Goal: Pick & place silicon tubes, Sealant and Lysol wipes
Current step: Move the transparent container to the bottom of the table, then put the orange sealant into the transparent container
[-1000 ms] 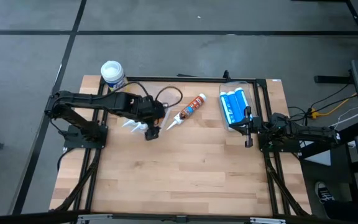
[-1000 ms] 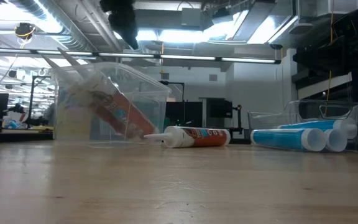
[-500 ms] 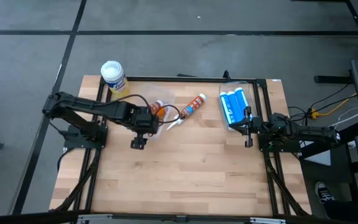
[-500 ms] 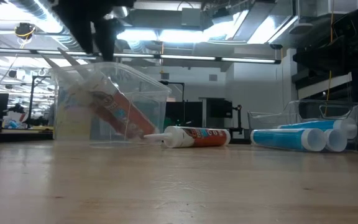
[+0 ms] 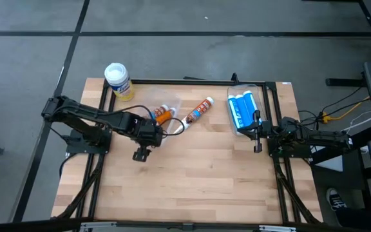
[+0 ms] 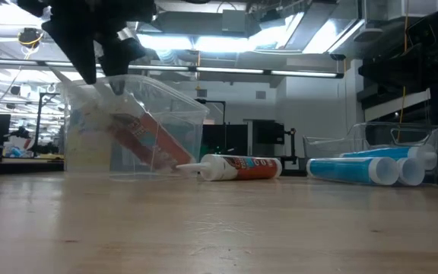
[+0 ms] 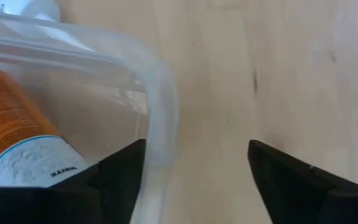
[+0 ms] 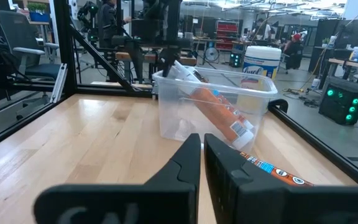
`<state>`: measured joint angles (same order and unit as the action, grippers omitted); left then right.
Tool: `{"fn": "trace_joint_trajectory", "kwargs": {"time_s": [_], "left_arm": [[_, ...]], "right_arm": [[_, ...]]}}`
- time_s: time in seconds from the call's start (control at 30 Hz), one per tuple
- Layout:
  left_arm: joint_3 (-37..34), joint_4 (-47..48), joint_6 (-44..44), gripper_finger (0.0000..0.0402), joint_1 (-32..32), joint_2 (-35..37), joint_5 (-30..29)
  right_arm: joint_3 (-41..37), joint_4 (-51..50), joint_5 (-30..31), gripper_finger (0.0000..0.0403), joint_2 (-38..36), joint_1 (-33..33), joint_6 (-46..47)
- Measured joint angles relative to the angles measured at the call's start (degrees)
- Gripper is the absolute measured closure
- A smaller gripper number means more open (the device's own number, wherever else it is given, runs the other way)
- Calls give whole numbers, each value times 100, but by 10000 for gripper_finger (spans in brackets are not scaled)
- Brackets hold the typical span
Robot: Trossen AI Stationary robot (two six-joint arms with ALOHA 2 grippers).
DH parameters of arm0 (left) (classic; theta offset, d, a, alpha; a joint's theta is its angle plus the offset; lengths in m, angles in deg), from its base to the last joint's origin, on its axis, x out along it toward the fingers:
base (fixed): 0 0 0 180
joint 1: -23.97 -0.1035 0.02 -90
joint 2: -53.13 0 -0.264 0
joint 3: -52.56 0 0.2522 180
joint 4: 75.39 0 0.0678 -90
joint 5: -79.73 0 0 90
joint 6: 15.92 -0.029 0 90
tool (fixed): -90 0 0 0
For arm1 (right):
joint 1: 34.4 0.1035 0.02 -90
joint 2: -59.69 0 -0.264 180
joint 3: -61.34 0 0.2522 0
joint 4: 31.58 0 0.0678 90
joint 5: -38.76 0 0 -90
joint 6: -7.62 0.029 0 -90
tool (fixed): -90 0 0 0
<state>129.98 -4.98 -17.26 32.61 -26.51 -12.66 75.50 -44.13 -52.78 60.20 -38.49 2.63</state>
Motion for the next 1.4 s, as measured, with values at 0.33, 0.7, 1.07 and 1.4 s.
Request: {"fn": "trace_joint_trajectory", "kwargs": {"time_s": [0.33, 0.7, 1.07, 1.4], "left_arm": [[-2, 37, 420, 224, 242, 76, 1303], [-7, 23, 2040, 236, 1042, 101, 2392], [-7, 6, 4437, 236, 2097, 101, 2587], [-2, -1127, 5760, 233, 2373, 151, 3580]], "right_arm": [[0, 0, 0, 378, 0, -1, 0], [0, 0, 0, 378, 0, -1, 0], [0, 0, 0, 378, 0, 1, 0], [1, 0, 0, 378, 0, 1, 0]]}}
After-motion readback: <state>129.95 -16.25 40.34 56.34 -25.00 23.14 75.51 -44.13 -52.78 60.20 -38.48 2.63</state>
